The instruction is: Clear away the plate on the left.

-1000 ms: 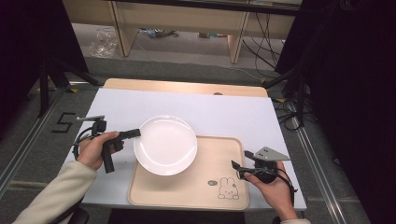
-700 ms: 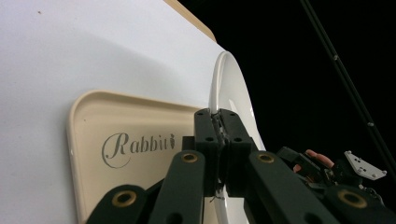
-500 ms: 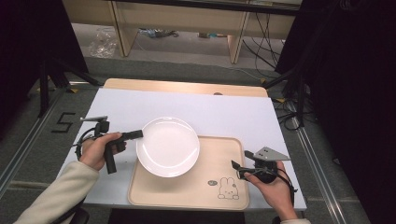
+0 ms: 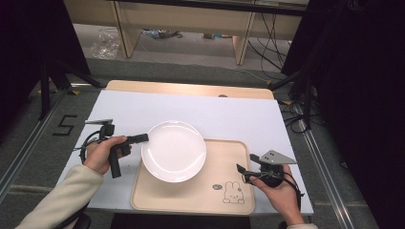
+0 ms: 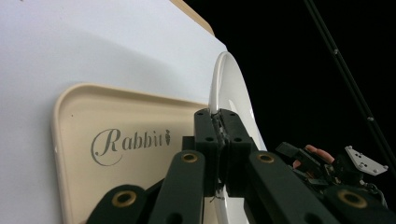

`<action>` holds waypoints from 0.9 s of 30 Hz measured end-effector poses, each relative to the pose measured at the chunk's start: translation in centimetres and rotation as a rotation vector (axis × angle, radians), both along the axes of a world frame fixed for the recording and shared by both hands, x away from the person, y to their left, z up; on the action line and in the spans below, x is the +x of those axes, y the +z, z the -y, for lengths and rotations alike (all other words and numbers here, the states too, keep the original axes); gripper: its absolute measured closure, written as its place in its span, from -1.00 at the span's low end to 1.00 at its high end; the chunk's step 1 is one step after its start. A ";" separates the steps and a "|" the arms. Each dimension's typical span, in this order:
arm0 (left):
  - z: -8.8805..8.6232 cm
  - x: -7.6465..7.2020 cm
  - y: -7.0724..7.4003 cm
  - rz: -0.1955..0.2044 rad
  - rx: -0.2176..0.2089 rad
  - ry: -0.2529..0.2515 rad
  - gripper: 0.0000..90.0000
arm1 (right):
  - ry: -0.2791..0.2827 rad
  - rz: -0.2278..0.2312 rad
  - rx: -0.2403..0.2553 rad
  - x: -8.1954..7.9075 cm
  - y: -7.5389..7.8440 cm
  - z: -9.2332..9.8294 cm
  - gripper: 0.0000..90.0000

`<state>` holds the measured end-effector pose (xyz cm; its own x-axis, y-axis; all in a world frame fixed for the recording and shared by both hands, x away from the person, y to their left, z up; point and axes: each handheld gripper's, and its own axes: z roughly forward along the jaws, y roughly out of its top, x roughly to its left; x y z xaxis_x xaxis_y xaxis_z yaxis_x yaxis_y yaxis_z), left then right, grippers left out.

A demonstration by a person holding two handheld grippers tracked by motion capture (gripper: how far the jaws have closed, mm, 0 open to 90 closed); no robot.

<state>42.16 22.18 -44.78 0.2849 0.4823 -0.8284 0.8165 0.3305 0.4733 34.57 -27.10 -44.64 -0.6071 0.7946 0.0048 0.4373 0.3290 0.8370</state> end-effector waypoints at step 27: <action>1.9 -0.1 -0.7 -0.019 0.027 -0.046 0.93 | 0.000 0.008 -0.003 0.0 0.0 0.0 -0.25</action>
<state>42.03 20.25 -45.44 0.2911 0.4918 -0.8206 0.8396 0.2799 0.4656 34.58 -27.09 -44.67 -0.6067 0.7949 -0.0026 0.4309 0.3316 0.8392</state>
